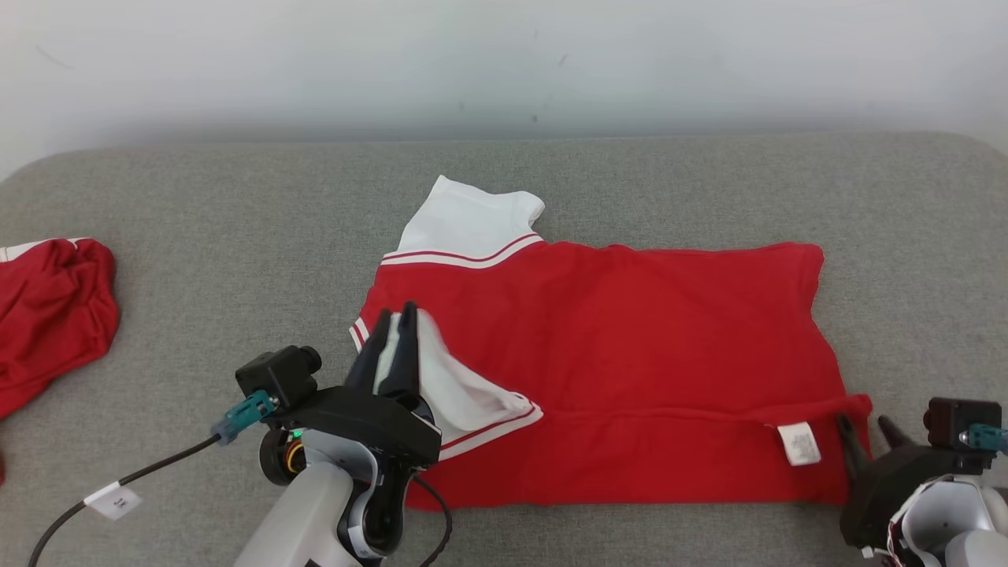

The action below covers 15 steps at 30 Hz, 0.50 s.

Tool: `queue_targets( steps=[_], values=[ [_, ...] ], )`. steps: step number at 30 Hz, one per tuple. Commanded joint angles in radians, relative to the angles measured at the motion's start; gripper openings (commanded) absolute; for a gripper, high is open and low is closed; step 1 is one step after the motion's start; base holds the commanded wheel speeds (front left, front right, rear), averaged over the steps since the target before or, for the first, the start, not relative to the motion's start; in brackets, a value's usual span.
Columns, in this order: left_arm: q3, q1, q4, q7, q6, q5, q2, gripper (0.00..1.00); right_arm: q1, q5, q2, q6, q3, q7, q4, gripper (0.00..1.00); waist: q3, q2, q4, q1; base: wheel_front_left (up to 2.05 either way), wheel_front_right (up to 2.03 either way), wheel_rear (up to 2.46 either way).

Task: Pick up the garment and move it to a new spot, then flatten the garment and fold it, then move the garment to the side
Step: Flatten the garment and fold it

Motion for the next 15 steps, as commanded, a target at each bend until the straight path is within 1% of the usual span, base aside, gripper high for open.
queue_targets(
  steps=[1,4,5,6,7,10,12,15],
  values=[
    [0.004,-0.011,0.006,-0.005,-0.001,0.020,0.002,1.00,-0.013,-0.007,0.005,-0.002,0.002,-0.014,-0.003,1.00,-0.001,-0.0001,-0.001,0.0000,0.00,0.00,0.00],
    [0.038,-0.011,-0.020,-0.008,0.002,0.078,0.013,1.00,-0.018,-0.006,0.007,-0.002,-0.012,-0.052,-0.013,1.00,-0.009,-0.0001,0.003,0.0000,0.00,0.00,0.00],
    [0.053,0.000,-0.040,-0.008,0.004,0.113,0.020,1.00,-0.016,0.000,0.009,-0.002,-0.017,-0.060,-0.018,1.00,-0.014,-0.0001,0.004,0.0000,0.00,0.00,0.00],
    [0.087,0.038,-0.092,-0.007,0.009,0.185,0.037,1.00,-0.006,0.014,0.015,-0.002,-0.031,-0.069,-0.032,1.00,-0.024,-0.0001,0.007,0.0000,0.00,0.00,0.00],
    [0.087,0.038,-0.092,-0.007,0.009,0.185,0.037,1.00,-0.006,0.014,0.015,-0.002,-0.031,-0.069,-0.032,1.00,-0.024,-0.0001,0.007,0.0000,0.00,0.00,0.00],
    [0.114,0.120,-0.179,-0.006,0.021,0.293,0.072,1.00,0.029,0.031,0.024,-0.002,-0.058,-0.059,-0.069,1.00,-0.041,-0.0001,0.007,0.0000,0.00,0.00,0.00],
    [0.100,0.193,-0.213,-0.006,0.030,0.355,0.108,1.00,0.059,0.040,0.029,-0.002,-0.071,-0.040,-0.104,1.00,-0.051,-0.0001,0.006,0.0000,0.00,0.00,0.00],
    [0.065,0.295,-0.240,0.012,0.053,0.407,0.157,1.00,0.116,0.051,0.040,-0.002,-0.090,0.000,-0.171,1.00,-0.063,-0.0001,0.005,0.0000,0.00,0.00,0.00]
  ],
)
